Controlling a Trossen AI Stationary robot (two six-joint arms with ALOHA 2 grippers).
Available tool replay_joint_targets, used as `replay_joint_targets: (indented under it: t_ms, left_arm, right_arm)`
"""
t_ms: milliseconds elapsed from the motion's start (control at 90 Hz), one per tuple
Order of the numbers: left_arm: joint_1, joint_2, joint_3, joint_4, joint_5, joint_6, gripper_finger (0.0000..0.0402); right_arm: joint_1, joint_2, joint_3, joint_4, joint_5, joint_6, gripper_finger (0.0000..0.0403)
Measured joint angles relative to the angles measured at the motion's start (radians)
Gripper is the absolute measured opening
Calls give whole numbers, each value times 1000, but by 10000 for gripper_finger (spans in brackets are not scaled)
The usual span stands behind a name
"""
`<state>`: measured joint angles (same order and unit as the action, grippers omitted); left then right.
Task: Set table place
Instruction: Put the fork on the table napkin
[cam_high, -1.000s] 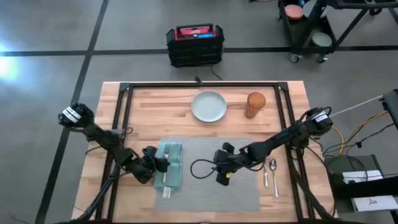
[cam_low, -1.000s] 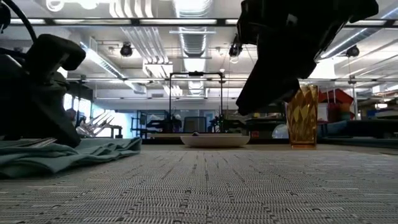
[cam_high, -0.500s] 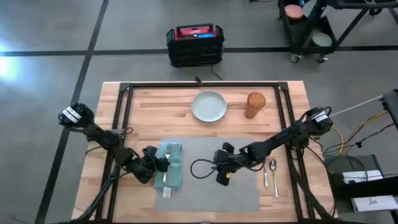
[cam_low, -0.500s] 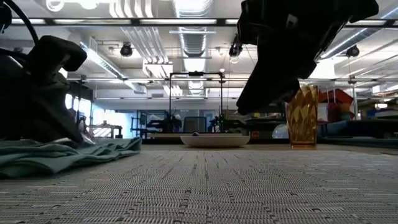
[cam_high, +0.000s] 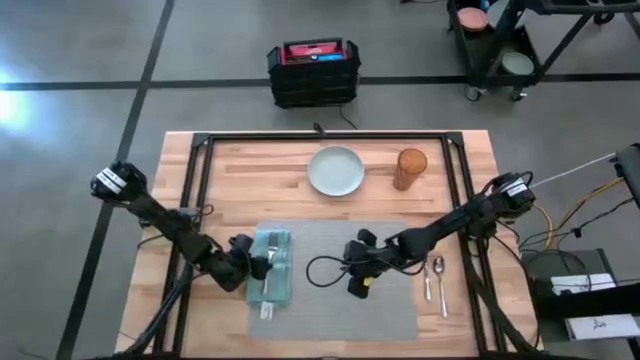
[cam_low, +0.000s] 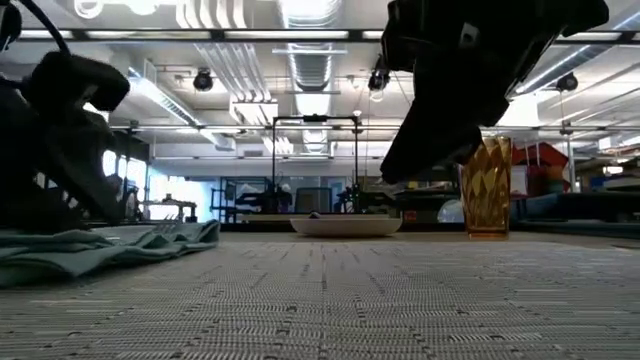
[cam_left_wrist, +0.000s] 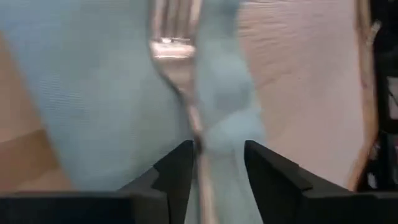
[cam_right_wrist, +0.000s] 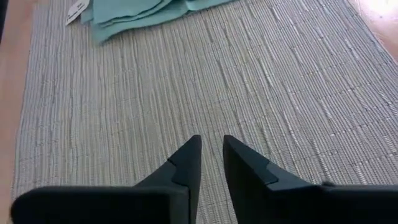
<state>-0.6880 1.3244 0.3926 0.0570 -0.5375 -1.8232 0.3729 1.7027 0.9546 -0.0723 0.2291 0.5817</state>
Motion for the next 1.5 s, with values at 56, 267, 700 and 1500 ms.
replay_joint_targets:
  t_ms: [56, 267, 700, 1500]
  left_arm:
    - [0, -35, 6, -55, 1, 13, 114]
    - [3, -145, 116, -379, -43, 89, 80]
    - [130, 135, 357, -424, 110, 393, 74]
    - [169, 263, 453, -657, 173, 364, 73]
  right_arm:
    - [0, 0, 0, 0, 0, -1, 48]
    - [0, 0, 0, 1, 0, -4, 58]
    - [0, 0, 0, 3, 2, -6, 84]
    - [0, 0, 0, 3, 0, -6, 43]
